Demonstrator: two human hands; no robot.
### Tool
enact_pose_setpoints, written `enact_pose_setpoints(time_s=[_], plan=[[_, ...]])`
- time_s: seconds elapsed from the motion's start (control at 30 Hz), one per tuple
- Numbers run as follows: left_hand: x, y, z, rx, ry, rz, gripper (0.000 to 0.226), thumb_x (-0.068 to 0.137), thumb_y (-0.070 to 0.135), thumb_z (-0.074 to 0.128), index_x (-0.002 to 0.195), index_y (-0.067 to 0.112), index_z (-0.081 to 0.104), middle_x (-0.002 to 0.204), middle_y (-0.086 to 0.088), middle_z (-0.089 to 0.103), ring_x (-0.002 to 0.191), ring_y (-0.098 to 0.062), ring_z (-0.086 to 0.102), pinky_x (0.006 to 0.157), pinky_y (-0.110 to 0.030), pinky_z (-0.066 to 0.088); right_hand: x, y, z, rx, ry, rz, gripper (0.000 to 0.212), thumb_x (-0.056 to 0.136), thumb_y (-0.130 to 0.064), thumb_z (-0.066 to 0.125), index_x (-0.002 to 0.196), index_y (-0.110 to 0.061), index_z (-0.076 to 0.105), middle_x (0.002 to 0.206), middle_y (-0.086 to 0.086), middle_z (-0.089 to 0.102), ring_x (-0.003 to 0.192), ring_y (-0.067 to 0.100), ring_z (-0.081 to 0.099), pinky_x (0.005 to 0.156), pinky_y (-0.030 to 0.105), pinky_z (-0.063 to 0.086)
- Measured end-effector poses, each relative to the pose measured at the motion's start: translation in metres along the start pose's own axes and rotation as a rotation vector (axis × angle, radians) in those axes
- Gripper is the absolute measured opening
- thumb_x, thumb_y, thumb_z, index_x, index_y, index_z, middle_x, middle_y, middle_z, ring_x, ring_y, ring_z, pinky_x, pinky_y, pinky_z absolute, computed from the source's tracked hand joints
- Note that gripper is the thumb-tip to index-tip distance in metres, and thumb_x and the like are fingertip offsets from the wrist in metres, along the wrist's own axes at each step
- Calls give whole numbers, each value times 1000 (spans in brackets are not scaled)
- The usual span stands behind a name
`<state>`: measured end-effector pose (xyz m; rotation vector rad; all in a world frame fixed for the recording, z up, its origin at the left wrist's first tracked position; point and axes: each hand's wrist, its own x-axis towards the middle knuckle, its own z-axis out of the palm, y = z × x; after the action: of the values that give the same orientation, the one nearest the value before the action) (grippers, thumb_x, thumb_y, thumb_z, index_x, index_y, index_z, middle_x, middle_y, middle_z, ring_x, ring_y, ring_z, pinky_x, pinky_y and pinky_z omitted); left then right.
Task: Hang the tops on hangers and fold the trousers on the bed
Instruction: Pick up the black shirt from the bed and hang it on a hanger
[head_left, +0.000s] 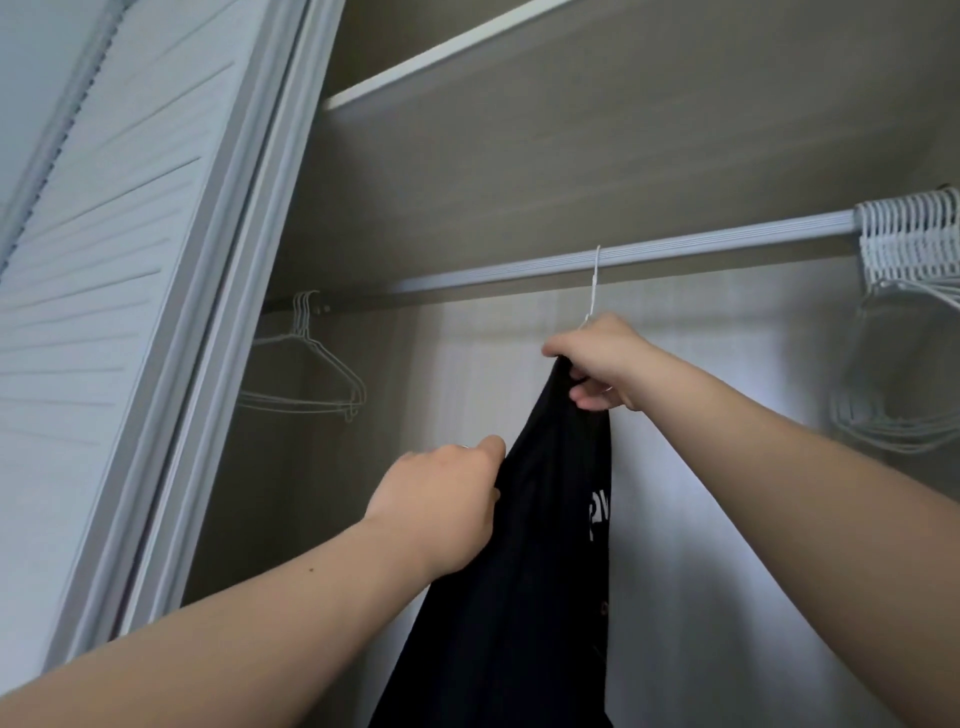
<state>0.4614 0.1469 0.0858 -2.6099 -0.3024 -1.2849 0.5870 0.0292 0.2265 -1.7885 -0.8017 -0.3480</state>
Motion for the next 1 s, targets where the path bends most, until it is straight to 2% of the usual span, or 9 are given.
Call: enact_pose_setpoints(time_s=[0.1,0.17,0.23,0.3,0.33,0.47,0.63,0.73,1.0], plan=[[-5,-9,-7,11,-11,-15,6,99,24,43,97,21,38,79,3,51,73,-29,51,65,-35,31,-25,-7,9,-229,-36,-29,77,83,-31,72,139,-12,23,98,15,60,52,25,65,44,35,56],[-8,-13,-11,25,-20,-11,6,99,24,44,98,21,38,85,1,56,79,-30,55,66,-35,31,-40,-7,18,-378,-41,-59,93,82,-33,69,148,-16,6,93,17,65,56,29,71,47,42,59],[-11,-15,-14,25,-24,-7,6,99,24,44,101,21,39,91,0,59,83,-30,57,69,-35,32,-50,-3,23,-481,-28,-68,82,82,-32,63,145,-10,16,86,16,67,55,30,72,47,46,60],[-13,-16,-16,14,-29,-8,7,97,21,45,102,21,40,91,1,56,82,-29,55,70,-36,33,-57,2,27,-473,-32,-82,47,83,-29,58,120,-8,37,82,15,68,50,30,71,46,49,60],[-14,-17,-17,7,-34,-8,9,96,19,45,103,21,40,92,1,55,82,-28,55,70,-36,32,-60,4,28,-458,-28,-104,38,84,-27,56,112,-10,37,81,15,67,49,29,70,46,48,59],[-20,-24,-17,-8,-66,-14,16,90,14,44,104,20,42,104,0,56,91,-28,57,71,-35,33,-65,12,34,-506,63,-267,22,91,-24,47,106,-12,36,67,12,67,37,24,64,45,40,59],[-19,-48,-23,62,-48,-37,7,93,20,45,99,21,48,103,1,57,97,-27,59,74,-34,34,-60,11,49,-432,47,-325,15,94,-22,40,104,-11,37,62,13,68,47,28,69,60,47,62],[-18,-65,-27,130,-39,-49,5,95,25,46,92,23,48,99,3,58,99,-26,59,76,-35,33,-50,13,67,-347,11,-360,13,94,-22,40,103,-12,38,65,13,69,49,27,70,60,48,62],[-22,-105,-27,447,-65,-35,4,96,31,49,95,27,49,104,3,63,104,-24,56,79,-36,30,-2,19,146,-81,-82,-475,14,91,-32,43,99,-21,39,71,11,68,41,17,66,53,40,61]])
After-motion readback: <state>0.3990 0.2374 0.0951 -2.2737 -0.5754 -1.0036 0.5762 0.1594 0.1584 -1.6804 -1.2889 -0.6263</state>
